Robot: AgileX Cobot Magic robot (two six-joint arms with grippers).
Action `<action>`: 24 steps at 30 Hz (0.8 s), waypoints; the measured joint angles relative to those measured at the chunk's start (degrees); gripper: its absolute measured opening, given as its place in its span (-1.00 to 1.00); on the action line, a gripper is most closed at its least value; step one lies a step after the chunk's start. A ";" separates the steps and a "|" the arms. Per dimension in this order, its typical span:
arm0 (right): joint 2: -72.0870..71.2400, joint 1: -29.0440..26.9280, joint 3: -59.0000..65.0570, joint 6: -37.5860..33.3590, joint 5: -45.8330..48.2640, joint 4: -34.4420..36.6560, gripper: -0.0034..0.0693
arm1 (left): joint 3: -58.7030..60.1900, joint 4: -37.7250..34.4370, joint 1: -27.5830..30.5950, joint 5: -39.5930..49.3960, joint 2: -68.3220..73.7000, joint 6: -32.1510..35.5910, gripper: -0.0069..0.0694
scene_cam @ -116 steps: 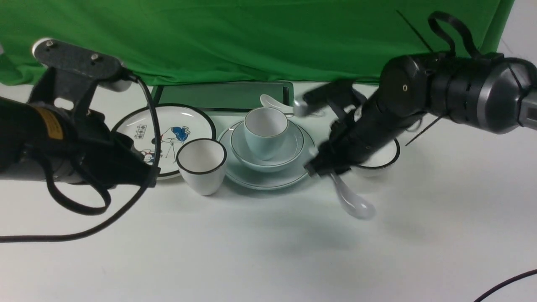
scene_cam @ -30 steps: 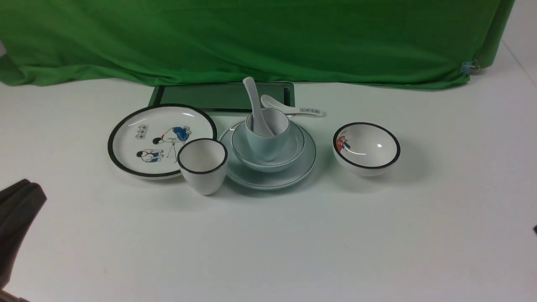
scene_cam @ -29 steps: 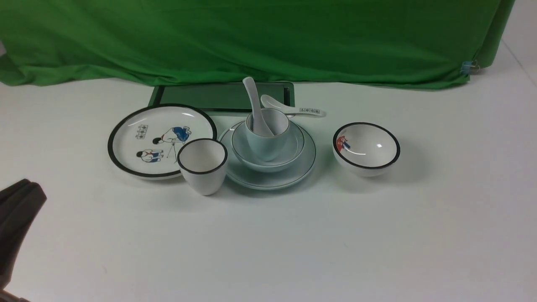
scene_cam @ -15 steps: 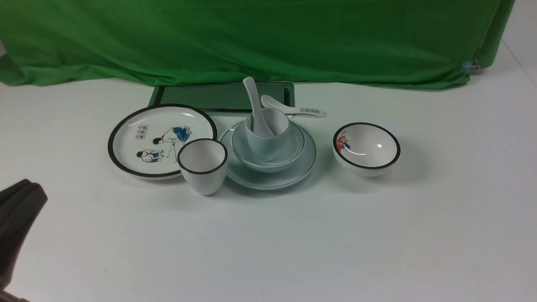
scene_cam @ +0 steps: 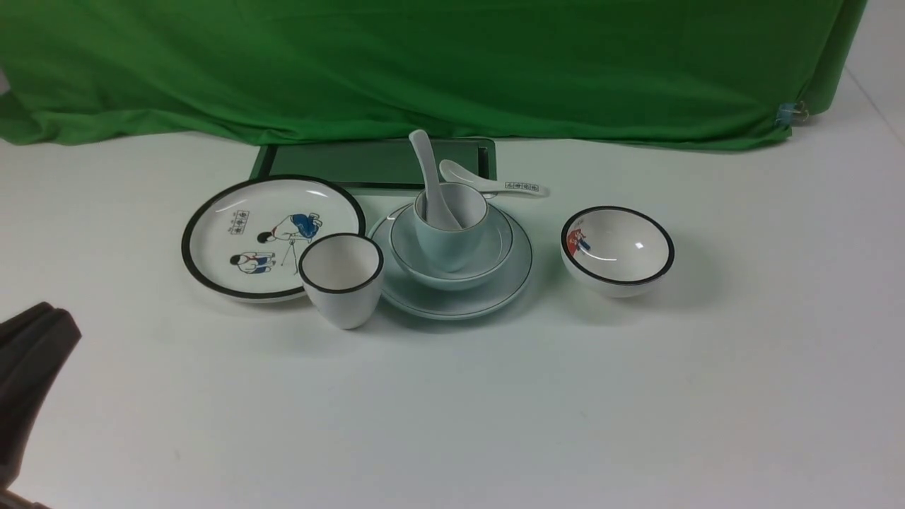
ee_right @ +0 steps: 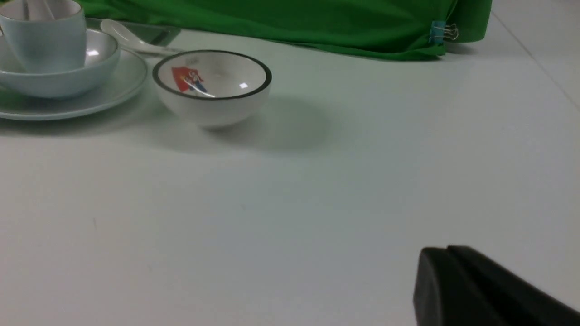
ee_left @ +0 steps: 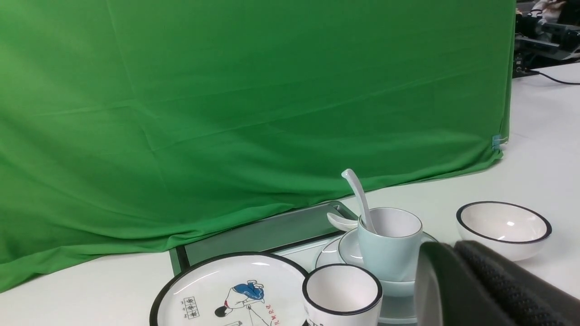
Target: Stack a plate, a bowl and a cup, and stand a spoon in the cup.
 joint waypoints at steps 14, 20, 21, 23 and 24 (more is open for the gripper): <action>-0.06 -0.02 0.00 0.06 0.07 0.00 -0.69 | 11.47 -2.16 12.58 1.99 -13.63 -1.79 -0.90; -0.06 -0.02 0.00 0.06 0.13 0.00 -0.64 | 15.71 -3.32 16.26 8.02 -13.97 -2.07 -0.90; -0.06 -0.02 0.00 0.06 0.13 0.00 -0.62 | 15.92 -3.64 16.26 10.83 -13.97 -2.07 -0.90; -0.06 -0.02 0.00 0.06 0.13 0.00 -0.61 | 15.93 -3.69 16.26 12.05 -13.97 -1.71 -0.90; -0.06 -0.02 0.00 0.06 0.13 0.00 -0.60 | 15.93 -3.81 16.26 12.48 -13.97 -0.93 -0.90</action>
